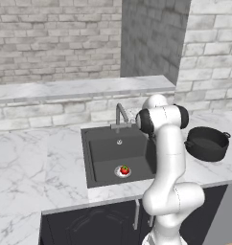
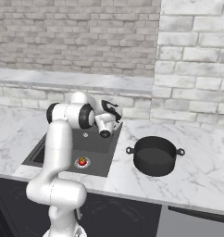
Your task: Dump the tomato from the pot into the sink. Then turn on the water and wash the tomato. Then turn off the water and put the tomato back in the pot.
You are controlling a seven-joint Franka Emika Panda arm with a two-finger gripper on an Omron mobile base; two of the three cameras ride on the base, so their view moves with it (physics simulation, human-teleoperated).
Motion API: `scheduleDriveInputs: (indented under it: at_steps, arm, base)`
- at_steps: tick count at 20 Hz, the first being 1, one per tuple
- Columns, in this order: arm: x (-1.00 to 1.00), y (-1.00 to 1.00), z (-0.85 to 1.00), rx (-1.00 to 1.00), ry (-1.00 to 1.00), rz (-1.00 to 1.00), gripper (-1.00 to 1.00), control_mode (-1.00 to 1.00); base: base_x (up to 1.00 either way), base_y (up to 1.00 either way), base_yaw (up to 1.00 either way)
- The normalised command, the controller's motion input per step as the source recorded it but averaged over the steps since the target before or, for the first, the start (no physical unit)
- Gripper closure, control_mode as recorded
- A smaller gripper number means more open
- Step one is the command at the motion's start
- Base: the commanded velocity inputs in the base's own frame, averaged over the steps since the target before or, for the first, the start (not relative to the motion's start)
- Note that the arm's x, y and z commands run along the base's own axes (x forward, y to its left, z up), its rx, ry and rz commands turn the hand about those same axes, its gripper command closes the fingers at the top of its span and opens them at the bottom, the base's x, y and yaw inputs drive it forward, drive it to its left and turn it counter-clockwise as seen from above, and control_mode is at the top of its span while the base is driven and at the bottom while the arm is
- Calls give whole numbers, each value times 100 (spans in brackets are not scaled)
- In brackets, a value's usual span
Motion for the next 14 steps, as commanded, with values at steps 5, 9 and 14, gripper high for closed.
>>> scheduleDriveInputs:
  at_steps: [5,9,14]
  arm:
    - [5,-61,-83,28,-1,-8,-100,-100]
    - [0,-35,-75,21,-5,-2,-100,-100]
    - [0,7,-12,5,-2,2,-100,-100]
  base:
    - [0,0,0]
    - [0,0,0]
    - [0,0,0]
